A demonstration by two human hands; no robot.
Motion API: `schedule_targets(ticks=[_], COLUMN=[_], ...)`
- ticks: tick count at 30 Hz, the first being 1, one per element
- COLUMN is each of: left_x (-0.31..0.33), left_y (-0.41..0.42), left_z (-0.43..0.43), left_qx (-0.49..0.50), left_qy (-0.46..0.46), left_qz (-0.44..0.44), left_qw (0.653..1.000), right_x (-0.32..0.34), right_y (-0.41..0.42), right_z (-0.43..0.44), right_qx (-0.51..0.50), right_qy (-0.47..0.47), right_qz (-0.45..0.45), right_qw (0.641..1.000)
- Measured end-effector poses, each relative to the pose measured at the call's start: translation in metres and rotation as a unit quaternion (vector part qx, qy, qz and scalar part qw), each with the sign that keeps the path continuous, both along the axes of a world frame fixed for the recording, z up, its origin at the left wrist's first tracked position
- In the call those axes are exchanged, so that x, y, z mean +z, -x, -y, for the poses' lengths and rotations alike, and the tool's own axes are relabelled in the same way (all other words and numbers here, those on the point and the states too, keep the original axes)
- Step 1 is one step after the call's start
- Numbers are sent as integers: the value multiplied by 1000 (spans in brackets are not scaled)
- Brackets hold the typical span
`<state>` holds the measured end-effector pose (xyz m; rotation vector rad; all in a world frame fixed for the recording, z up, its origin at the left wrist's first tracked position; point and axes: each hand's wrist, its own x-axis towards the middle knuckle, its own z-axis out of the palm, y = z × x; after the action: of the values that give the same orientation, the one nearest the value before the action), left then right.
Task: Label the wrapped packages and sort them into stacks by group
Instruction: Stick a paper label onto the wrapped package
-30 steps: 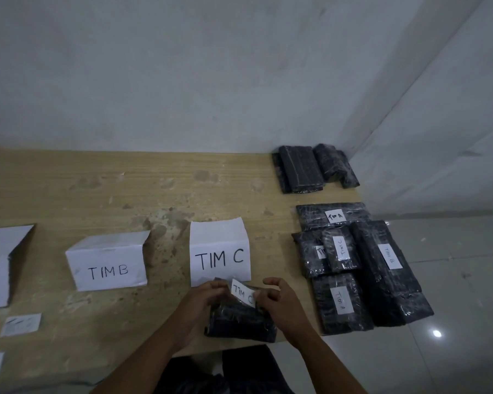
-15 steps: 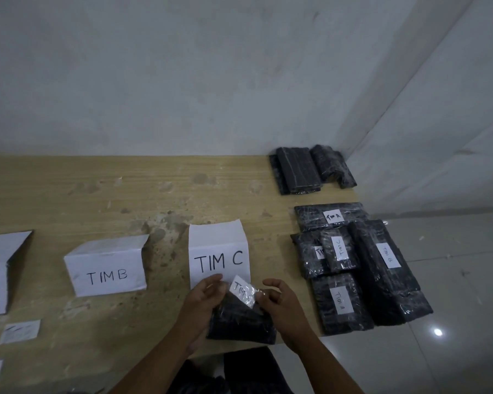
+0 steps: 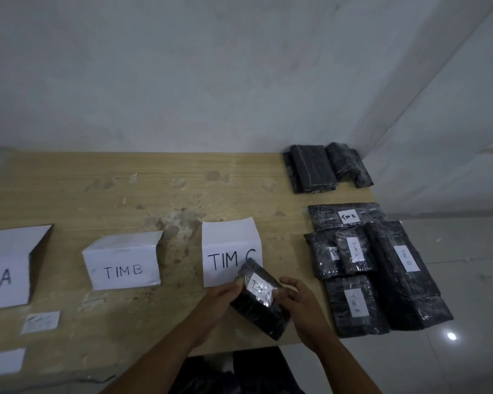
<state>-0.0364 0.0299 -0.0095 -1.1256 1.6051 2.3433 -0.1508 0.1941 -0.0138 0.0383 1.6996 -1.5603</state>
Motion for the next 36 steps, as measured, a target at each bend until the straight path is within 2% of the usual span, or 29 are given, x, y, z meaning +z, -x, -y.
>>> schedule_targets(ticks=[4, 16, 19, 24, 31, 34, 36], left_x=[-5, -3, -4, -10, -10, -14, -13], left_y=[3, -1, -1, -4, 0, 3, 8], left_z=[1, 2, -2, -9, -20, -15, -10], left_qx=[42, -15, 3, 64, 137, 129, 84], left_qy=[-45, -73, -59, 16, 99, 171, 209], left_qz=[-11, -16, -23, -36, 37, 85, 109], left_qw=[998, 997, 998, 997, 985, 973, 968], right_x=[1, 3, 4, 4, 4, 3, 2], right_y=[4, 9, 9, 8, 6, 6, 6], right_z=[0, 0, 0, -3, -2, -1, -1], right_qx=[19, 56, 62, 28, 16, 7, 2], right_qy=[-6, -36, -35, -28, -23, -40, -45], right_qz=[9, 4, 4, -4, -2, -12, -11], right_qw=[1000, 998, 997, 999, 1000, 999, 999])
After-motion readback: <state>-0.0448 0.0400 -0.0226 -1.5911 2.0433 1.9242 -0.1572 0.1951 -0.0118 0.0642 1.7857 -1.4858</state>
